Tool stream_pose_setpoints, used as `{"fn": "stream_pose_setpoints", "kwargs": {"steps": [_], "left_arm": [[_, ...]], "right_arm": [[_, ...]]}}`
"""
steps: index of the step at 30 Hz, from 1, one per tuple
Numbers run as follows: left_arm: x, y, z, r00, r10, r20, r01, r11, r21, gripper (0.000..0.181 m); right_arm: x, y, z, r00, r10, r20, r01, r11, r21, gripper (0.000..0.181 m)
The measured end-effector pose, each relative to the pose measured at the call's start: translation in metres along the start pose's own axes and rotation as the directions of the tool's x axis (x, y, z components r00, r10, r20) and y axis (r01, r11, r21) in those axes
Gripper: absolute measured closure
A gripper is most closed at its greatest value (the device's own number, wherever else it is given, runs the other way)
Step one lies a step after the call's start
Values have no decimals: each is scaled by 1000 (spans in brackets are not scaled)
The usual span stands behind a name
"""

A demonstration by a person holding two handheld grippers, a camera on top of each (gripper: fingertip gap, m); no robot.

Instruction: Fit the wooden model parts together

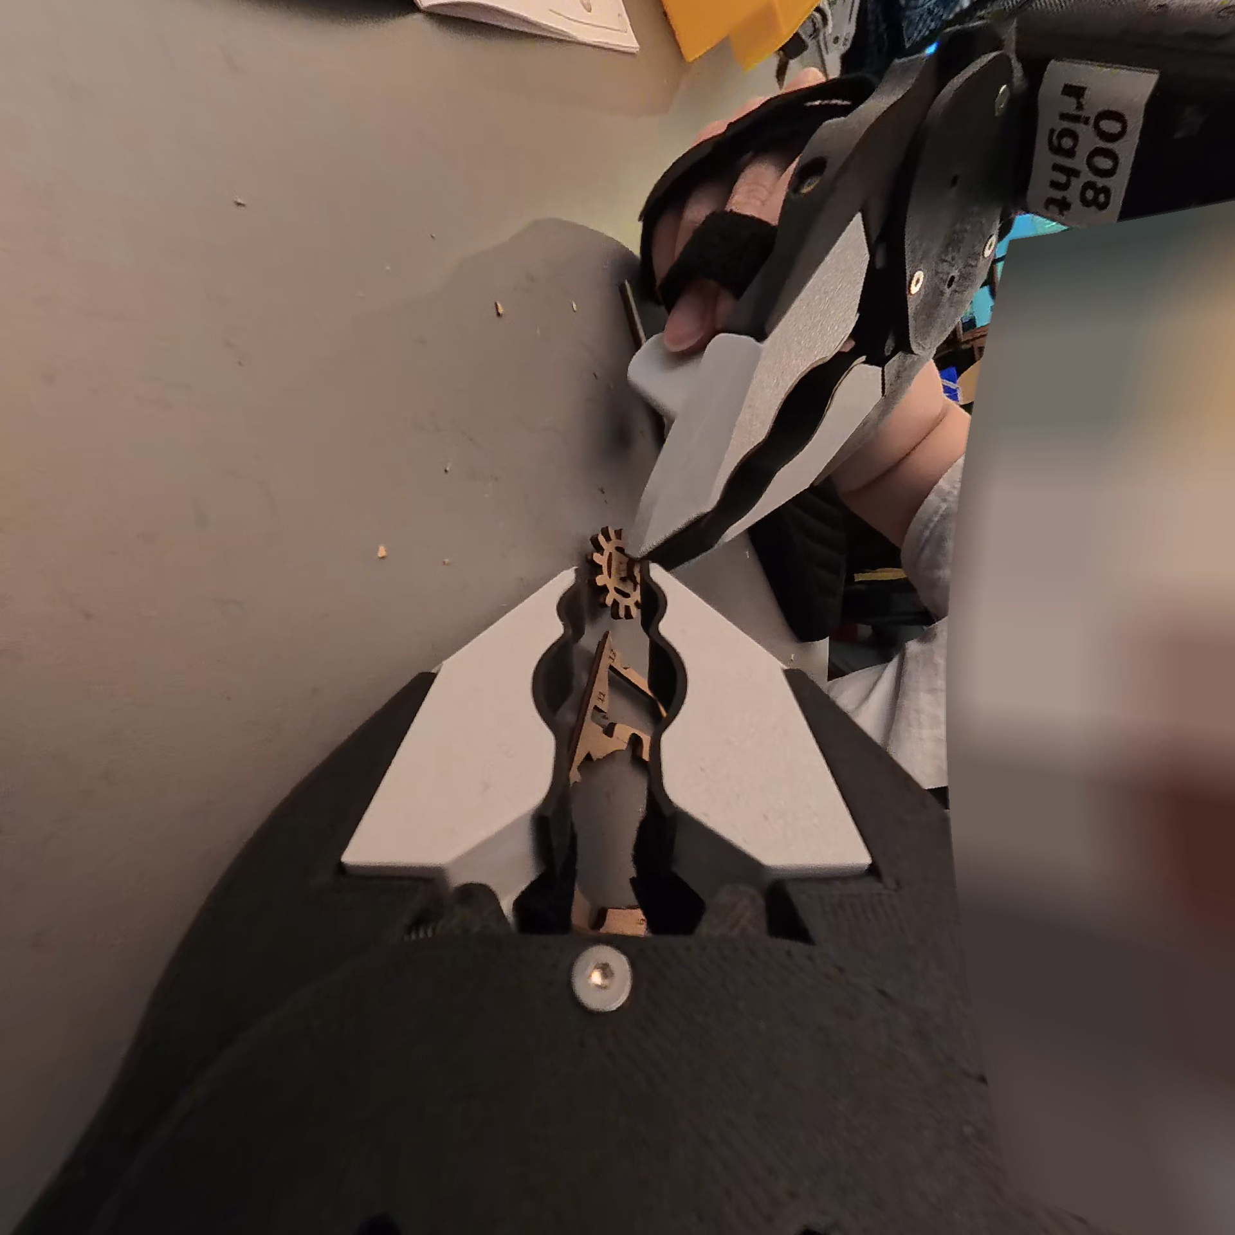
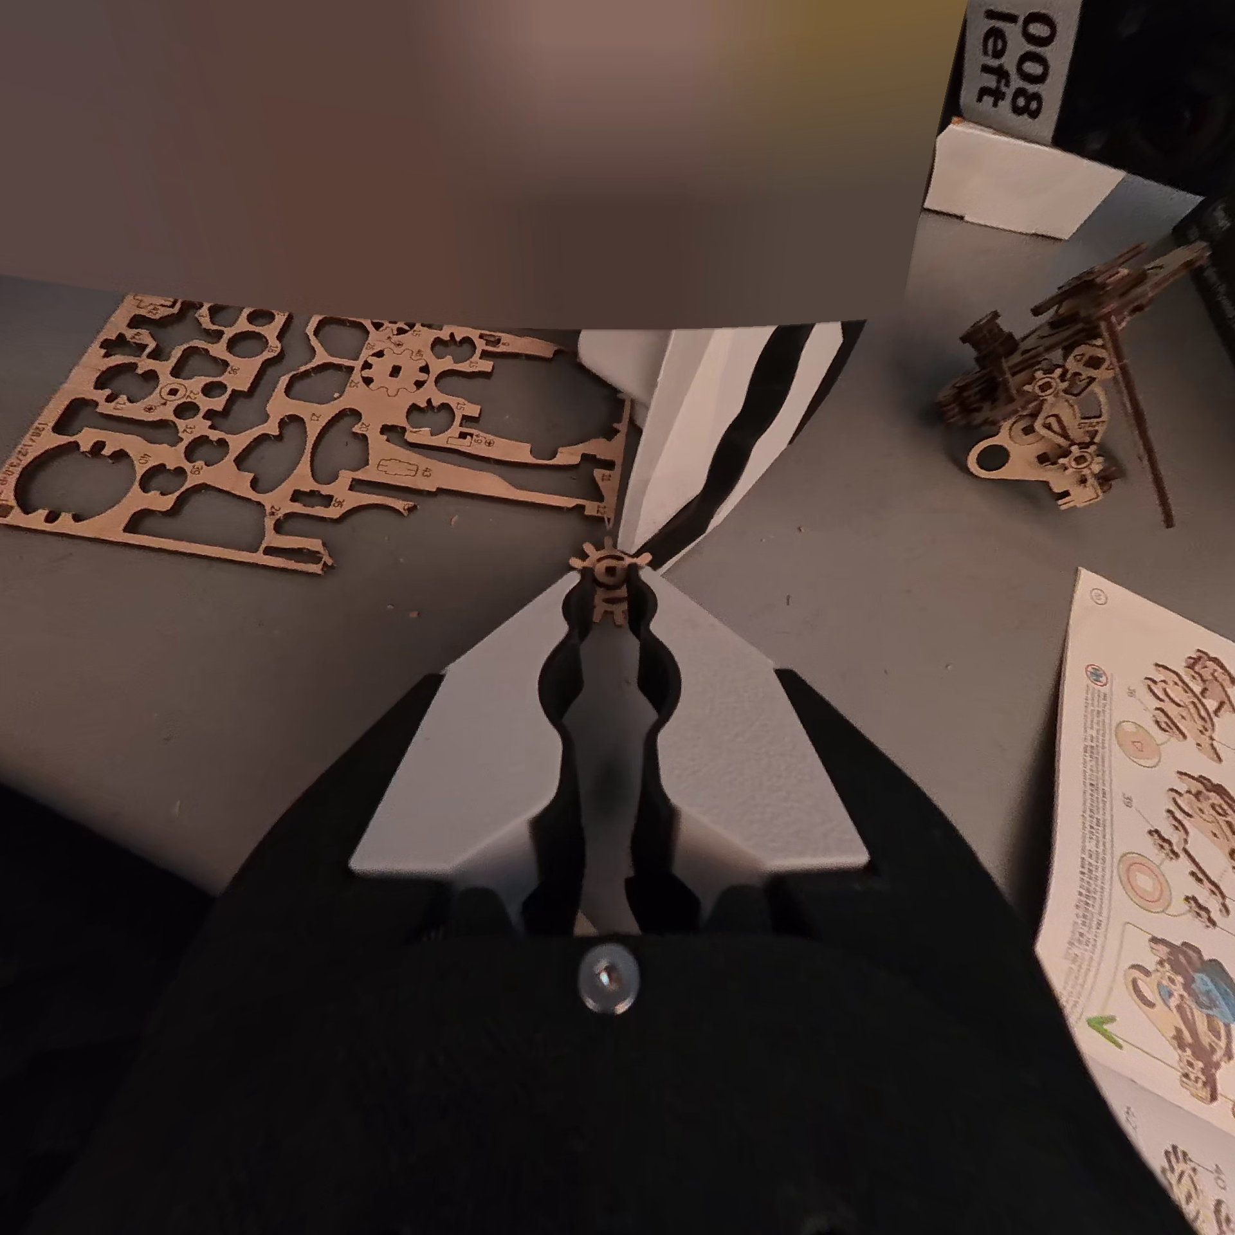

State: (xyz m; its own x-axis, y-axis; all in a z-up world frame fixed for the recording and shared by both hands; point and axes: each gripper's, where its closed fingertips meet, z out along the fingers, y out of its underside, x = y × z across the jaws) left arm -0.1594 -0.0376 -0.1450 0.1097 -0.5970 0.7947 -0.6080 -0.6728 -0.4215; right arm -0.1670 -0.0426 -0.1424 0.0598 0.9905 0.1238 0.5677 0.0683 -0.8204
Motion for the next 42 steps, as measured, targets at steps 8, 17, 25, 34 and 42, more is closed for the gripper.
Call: {"fn": "stream_pose_setpoints", "kwargs": {"steps": [8,17,25,34,42], "left_arm": [[-1,0,1,1000,20,21,-20,1000,-2,169],[-1,0,2,999,34,26,-34,999,-9,172],[-1,1,2,999,41,23,-41,999,-16,172],[4,6,-3,982,171,74,-165,983,-76,153],[7,11,5,883,424,201,-395,902,-173,144]], "right_arm": [[1,0,0,1000,-7,-10,7,1000,-1,173],[0,1,-1,1000,-6,2,6,1000,-3,173],[-1,1,-1,1000,12,11,-12,1000,-9,173],[4,-1,-14,1000,27,12,-28,999,19,173],[2,10,-9,1000,29,6,-29,998,-54,173]]}}
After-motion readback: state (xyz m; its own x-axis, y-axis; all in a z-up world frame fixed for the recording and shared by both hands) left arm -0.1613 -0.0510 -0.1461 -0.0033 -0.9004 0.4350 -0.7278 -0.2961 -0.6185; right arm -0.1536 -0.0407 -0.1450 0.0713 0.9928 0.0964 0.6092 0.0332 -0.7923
